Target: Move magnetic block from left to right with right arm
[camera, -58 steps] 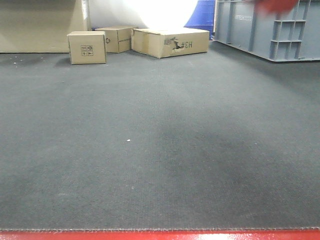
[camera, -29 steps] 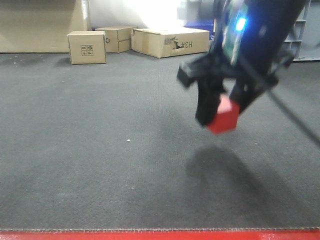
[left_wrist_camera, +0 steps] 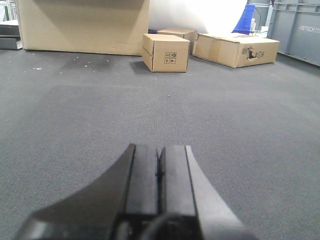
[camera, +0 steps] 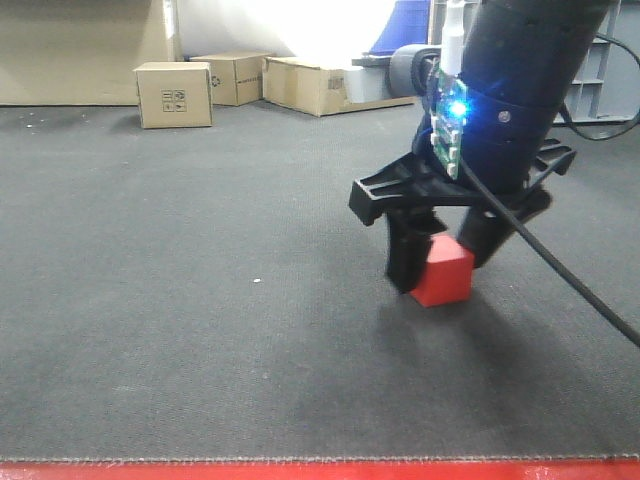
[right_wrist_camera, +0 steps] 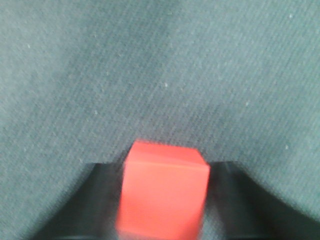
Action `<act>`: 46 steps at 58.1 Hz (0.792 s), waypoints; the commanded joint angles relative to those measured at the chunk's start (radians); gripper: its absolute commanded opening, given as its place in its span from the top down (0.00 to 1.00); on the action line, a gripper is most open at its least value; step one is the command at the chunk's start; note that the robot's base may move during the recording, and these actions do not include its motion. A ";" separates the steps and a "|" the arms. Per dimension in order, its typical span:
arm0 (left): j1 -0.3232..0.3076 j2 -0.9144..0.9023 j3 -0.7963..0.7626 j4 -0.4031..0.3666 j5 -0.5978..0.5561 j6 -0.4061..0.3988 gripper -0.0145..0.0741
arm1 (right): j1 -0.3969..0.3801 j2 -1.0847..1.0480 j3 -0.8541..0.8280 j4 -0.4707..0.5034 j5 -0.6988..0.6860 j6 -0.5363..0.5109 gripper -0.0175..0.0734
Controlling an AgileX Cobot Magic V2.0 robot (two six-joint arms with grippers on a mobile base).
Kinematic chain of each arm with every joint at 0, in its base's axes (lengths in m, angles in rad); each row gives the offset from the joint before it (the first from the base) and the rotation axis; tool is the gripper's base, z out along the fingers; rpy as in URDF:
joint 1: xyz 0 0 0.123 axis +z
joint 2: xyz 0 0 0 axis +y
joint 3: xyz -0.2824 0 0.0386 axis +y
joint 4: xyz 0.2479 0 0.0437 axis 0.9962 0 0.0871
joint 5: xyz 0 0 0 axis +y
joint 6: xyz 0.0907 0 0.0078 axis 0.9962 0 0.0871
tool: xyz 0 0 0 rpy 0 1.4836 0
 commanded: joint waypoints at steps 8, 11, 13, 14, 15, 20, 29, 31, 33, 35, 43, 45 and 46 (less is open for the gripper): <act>-0.002 -0.010 0.008 -0.005 -0.085 -0.006 0.98 | -0.003 -0.096 -0.034 0.000 -0.014 -0.003 0.12; -0.002 -0.010 0.008 -0.005 -0.085 -0.006 0.98 | -0.003 -0.132 -0.033 0.003 -0.014 0.002 0.12; -0.002 -0.010 0.008 -0.005 -0.085 -0.006 0.98 | -0.003 -0.164 -0.030 0.009 -0.013 0.006 0.12; -0.002 -0.010 0.008 -0.005 -0.085 -0.006 0.98 | -0.003 -0.184 -0.029 0.012 -0.013 0.006 0.12; -0.002 -0.010 0.008 -0.005 -0.085 -0.006 0.98 | -0.003 -0.199 -0.027 0.015 -0.013 0.006 0.12; -0.002 -0.010 0.008 -0.005 -0.085 -0.006 0.98 | -0.003 -0.302 -0.003 0.023 -0.019 0.006 0.16; -0.002 -0.010 0.008 -0.005 -0.085 -0.006 0.98 | -0.003 -0.508 0.089 0.024 -0.060 0.006 0.40; -0.002 -0.010 0.008 -0.005 -0.085 -0.006 0.98 | -0.003 -0.564 0.120 0.024 -0.073 0.006 0.47; -0.002 -0.010 0.008 -0.005 -0.085 -0.006 0.98 | -0.003 -0.621 0.154 0.024 -0.090 0.006 0.54; -0.002 -0.010 0.008 -0.005 -0.085 -0.006 0.98 | -0.003 -0.679 0.182 0.024 -0.104 0.006 0.59; -0.002 -0.010 0.008 -0.005 -0.085 -0.006 0.98 | -0.003 -0.896 0.320 0.024 -0.170 0.006 0.74; -0.002 -0.010 0.008 -0.005 -0.085 -0.006 0.98 | -0.003 -0.939 0.356 0.024 -0.184 0.006 0.74; -0.002 -0.010 0.008 -0.005 -0.085 -0.006 0.98 | -0.003 -0.968 0.370 0.024 -0.192 0.006 0.74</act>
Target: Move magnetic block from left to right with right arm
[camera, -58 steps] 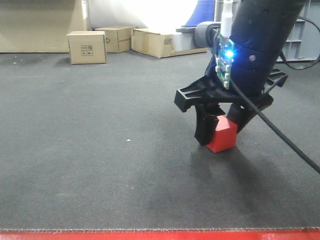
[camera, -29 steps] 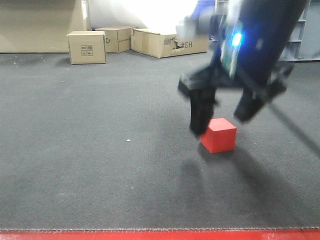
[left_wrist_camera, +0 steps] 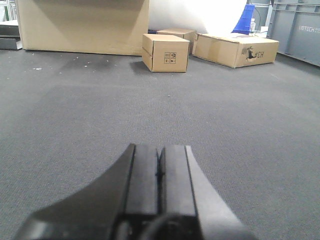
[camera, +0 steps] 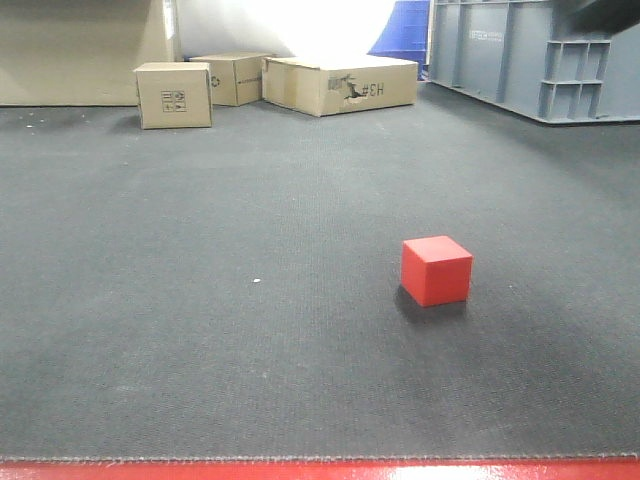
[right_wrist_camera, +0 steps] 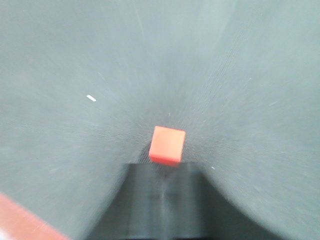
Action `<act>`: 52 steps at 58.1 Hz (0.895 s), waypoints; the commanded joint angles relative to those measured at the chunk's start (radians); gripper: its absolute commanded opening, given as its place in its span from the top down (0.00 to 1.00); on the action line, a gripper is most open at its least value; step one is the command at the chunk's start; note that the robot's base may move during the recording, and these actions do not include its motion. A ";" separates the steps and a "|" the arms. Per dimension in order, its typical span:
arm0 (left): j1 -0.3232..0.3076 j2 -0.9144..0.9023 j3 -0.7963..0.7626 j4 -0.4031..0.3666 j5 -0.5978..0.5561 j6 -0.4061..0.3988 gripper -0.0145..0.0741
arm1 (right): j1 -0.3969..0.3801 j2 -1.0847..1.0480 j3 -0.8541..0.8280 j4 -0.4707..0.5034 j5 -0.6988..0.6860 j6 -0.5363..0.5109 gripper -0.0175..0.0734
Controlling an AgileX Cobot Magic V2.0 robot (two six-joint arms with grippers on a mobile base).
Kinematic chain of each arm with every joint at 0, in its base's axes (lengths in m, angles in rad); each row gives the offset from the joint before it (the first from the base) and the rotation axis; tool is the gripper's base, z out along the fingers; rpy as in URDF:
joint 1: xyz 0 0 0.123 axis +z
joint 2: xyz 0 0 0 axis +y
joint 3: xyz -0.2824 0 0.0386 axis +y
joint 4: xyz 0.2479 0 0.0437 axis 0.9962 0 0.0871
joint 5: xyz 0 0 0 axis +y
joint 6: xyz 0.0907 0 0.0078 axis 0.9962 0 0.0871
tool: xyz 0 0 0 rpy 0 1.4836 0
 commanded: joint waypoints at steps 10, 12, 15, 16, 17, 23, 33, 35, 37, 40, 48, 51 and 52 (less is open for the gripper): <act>-0.002 -0.010 0.008 -0.005 -0.085 -0.006 0.98 | -0.003 -0.305 0.194 -0.016 -0.169 -0.002 0.74; -0.002 -0.010 0.008 -0.005 -0.085 -0.006 0.98 | -0.003 -0.334 0.214 -0.016 -0.170 -0.002 0.74; -0.002 -0.010 0.008 -0.005 -0.085 -0.006 0.98 | -0.003 -0.372 0.236 -0.016 -0.165 -0.002 0.74; -0.002 -0.010 0.008 -0.005 -0.085 -0.006 0.98 | -0.003 -0.379 0.244 -0.016 -0.165 -0.002 0.74; -0.002 -0.010 0.008 -0.005 -0.085 -0.006 0.98 | -0.003 -0.389 0.249 -0.016 -0.164 -0.002 0.74; -0.002 -0.010 0.008 -0.005 -0.085 -0.006 0.98 | -0.003 -0.413 0.277 -0.016 -0.161 -0.002 0.74; -0.002 -0.010 0.008 -0.005 -0.085 -0.006 0.98 | -0.003 -0.411 0.279 -0.016 -0.155 -0.002 0.74; -0.002 -0.010 0.008 -0.005 -0.085 -0.006 0.98 | -0.003 -0.411 0.279 -0.017 -0.155 -0.002 0.74; -0.002 -0.010 0.008 -0.005 -0.085 -0.006 0.98 | -0.003 -0.411 0.279 -0.017 -0.155 -0.002 0.74; -0.002 -0.010 0.008 -0.005 -0.085 -0.006 0.98 | -0.003 -0.411 0.284 -0.017 -0.165 -0.002 0.74; -0.002 -0.010 0.008 -0.005 -0.085 -0.006 0.98 | -0.008 -0.413 0.300 -0.033 -0.200 -0.004 0.74; -0.002 -0.010 0.008 -0.005 -0.085 -0.006 0.98 | -0.026 -0.418 0.309 -0.046 -0.205 -0.004 0.74; -0.002 -0.010 0.008 -0.005 -0.085 -0.006 0.98 | -0.039 -0.421 0.312 -0.050 -0.206 -0.004 0.74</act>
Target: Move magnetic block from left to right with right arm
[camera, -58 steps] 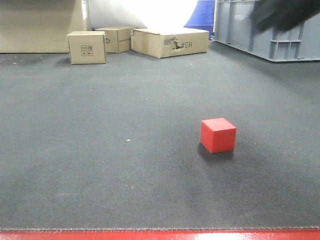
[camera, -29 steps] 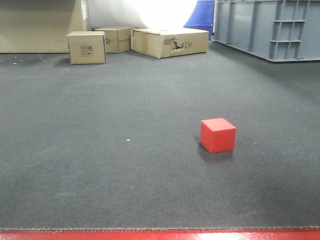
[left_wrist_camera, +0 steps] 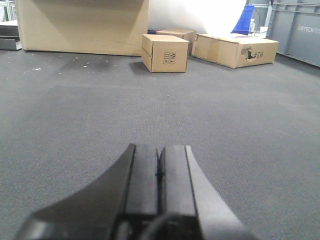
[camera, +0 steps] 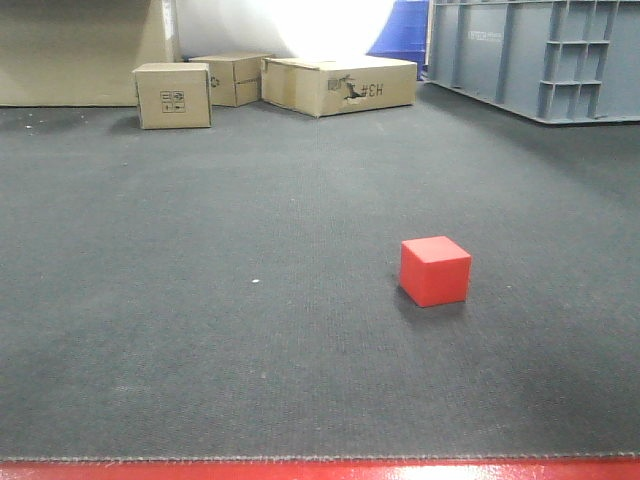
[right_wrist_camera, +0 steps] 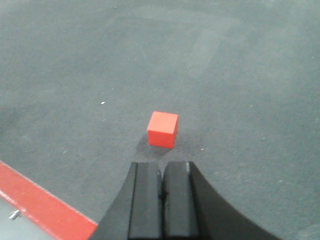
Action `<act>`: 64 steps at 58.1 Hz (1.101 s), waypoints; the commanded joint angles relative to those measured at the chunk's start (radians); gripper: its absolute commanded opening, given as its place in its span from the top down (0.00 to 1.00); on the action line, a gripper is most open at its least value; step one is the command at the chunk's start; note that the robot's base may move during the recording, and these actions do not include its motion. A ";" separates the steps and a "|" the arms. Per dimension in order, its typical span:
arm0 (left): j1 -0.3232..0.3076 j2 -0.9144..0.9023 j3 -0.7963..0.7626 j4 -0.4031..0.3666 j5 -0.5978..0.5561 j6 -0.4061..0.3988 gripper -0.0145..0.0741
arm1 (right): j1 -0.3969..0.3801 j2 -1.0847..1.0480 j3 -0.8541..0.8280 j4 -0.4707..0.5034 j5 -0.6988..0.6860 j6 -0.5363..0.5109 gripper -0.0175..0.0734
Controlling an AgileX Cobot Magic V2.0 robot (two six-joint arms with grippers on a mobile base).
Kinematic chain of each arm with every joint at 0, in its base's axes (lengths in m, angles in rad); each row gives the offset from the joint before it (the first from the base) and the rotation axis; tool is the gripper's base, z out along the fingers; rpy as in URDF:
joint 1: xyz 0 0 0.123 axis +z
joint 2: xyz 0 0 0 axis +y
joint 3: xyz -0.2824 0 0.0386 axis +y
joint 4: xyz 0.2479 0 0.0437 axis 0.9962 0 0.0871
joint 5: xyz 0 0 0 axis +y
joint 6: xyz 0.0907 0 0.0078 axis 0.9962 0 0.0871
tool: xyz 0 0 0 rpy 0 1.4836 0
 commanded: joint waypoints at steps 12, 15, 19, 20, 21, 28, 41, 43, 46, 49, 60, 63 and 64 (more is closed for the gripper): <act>-0.002 -0.010 0.008 -0.005 -0.085 -0.006 0.98 | -0.266 -0.089 0.096 -0.037 -0.249 -0.054 0.74; -0.002 -0.010 0.008 -0.005 -0.085 -0.006 0.98 | -0.325 -0.123 0.147 -0.037 -0.304 -0.057 0.74; -0.002 -0.010 0.008 -0.005 -0.085 -0.006 0.98 | -0.401 -0.178 0.213 -0.037 -0.373 -0.058 0.74; -0.002 -0.010 0.008 -0.005 -0.085 -0.006 0.98 | -0.421 -0.196 0.227 -0.037 -0.387 -0.058 0.74; -0.002 -0.010 0.008 -0.005 -0.085 -0.006 0.98 | -0.434 -0.208 0.246 -0.037 -0.396 -0.058 0.74; -0.002 -0.010 0.008 -0.005 -0.085 -0.006 0.98 | -0.521 -0.331 0.347 -0.036 -0.428 -0.058 0.74; -0.002 -0.010 0.008 -0.005 -0.085 -0.006 0.98 | -0.603 -0.440 0.466 -0.036 -0.475 -0.058 0.74; -0.002 -0.010 0.008 -0.005 -0.085 -0.006 0.98 | -0.604 -0.440 0.467 -0.036 -0.472 -0.058 0.74; -0.002 -0.010 0.008 -0.005 -0.085 -0.006 0.98 | -0.604 -0.440 0.466 -0.037 -0.474 -0.058 0.74; -0.002 -0.010 0.008 -0.005 -0.085 -0.006 0.98 | -0.604 -0.440 0.466 -0.037 -0.476 -0.058 0.74; -0.002 -0.010 0.008 -0.005 -0.085 -0.006 0.98 | -0.604 -0.440 0.466 -0.037 -0.469 -0.058 0.74; -0.002 -0.010 0.008 -0.005 -0.085 -0.006 0.98 | -0.604 -0.440 0.466 -0.037 -0.469 -0.058 0.74; -0.002 -0.010 0.008 -0.005 -0.085 -0.006 0.98 | -0.604 -0.440 0.466 -0.037 -0.469 -0.058 0.74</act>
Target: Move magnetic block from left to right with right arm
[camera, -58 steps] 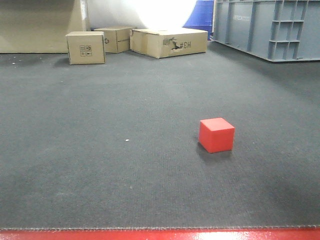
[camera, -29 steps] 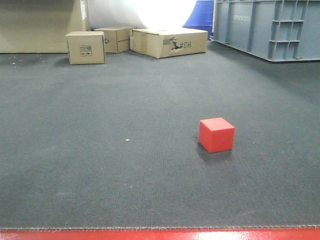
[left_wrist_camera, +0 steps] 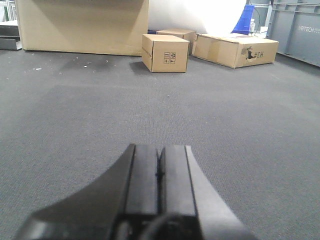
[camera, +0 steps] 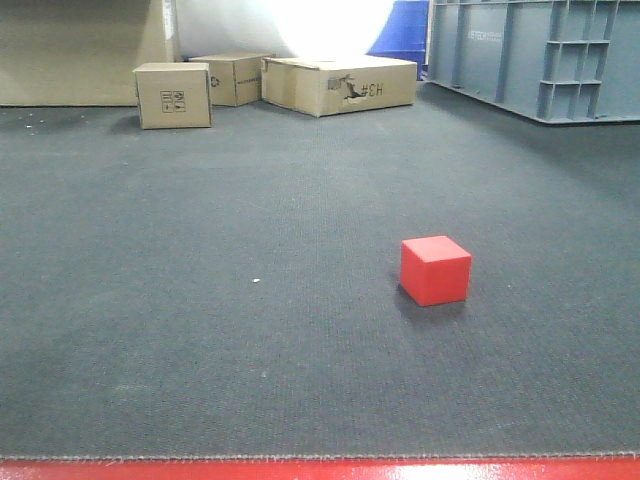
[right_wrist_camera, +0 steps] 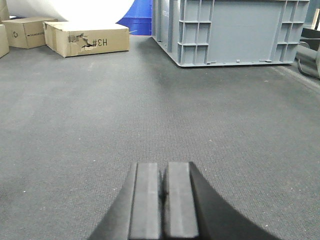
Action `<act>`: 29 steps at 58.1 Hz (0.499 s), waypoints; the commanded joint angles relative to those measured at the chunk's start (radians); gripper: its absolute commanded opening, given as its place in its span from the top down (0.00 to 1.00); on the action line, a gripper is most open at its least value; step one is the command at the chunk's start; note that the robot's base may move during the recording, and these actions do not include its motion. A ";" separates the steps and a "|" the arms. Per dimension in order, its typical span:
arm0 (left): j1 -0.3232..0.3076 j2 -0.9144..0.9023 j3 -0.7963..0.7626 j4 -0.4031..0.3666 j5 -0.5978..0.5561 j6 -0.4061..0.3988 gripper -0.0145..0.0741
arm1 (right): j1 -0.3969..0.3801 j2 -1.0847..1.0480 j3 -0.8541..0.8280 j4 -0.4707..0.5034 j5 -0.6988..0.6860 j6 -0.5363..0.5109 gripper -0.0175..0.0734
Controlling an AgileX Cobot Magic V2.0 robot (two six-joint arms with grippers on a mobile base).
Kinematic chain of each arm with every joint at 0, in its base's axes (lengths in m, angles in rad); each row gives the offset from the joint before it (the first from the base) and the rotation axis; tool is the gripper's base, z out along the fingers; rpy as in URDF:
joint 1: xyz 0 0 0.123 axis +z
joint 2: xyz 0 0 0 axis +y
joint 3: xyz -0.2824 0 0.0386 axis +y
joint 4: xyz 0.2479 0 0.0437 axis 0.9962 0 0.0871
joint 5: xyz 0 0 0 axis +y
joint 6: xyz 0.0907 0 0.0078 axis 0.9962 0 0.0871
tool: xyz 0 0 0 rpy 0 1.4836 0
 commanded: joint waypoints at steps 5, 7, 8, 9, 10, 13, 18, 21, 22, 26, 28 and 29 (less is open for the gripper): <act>-0.002 -0.010 0.008 -0.005 -0.085 -0.006 0.98 | -0.006 -0.021 0.001 -0.014 -0.093 -0.011 0.74; -0.002 -0.010 0.008 -0.005 -0.085 -0.006 0.98 | -0.006 -0.021 0.001 -0.014 -0.093 -0.011 0.74; -0.002 -0.010 0.008 -0.005 -0.085 -0.006 0.98 | -0.006 -0.021 0.001 -0.014 -0.093 -0.011 0.74; -0.002 -0.010 0.008 -0.005 -0.085 -0.006 0.98 | -0.006 -0.021 0.001 -0.014 -0.093 -0.011 0.74; -0.002 -0.010 0.008 -0.005 -0.085 -0.006 0.98 | -0.006 -0.021 0.001 -0.014 -0.093 -0.011 0.74; -0.002 -0.010 0.008 -0.005 -0.085 -0.006 0.98 | -0.006 -0.021 0.001 -0.014 -0.093 -0.011 0.74; -0.002 -0.010 0.008 -0.005 -0.085 -0.006 0.98 | -0.006 -0.021 0.001 -0.014 -0.093 -0.011 0.74; -0.002 -0.010 0.008 -0.005 -0.085 -0.006 0.98 | -0.006 -0.021 0.001 -0.014 -0.093 -0.011 0.74; -0.002 -0.010 0.008 -0.005 -0.085 -0.006 0.98 | -0.006 -0.021 0.001 -0.014 -0.093 -0.011 0.74; -0.002 -0.010 0.008 -0.005 -0.085 -0.006 0.98 | -0.006 -0.021 0.001 -0.014 -0.093 -0.011 0.74; -0.002 -0.010 0.008 -0.005 -0.085 -0.006 0.98 | -0.006 -0.021 0.001 -0.014 -0.093 -0.011 0.74; -0.002 -0.010 0.008 -0.005 -0.085 -0.006 0.98 | -0.006 -0.021 0.001 -0.014 -0.093 -0.011 0.74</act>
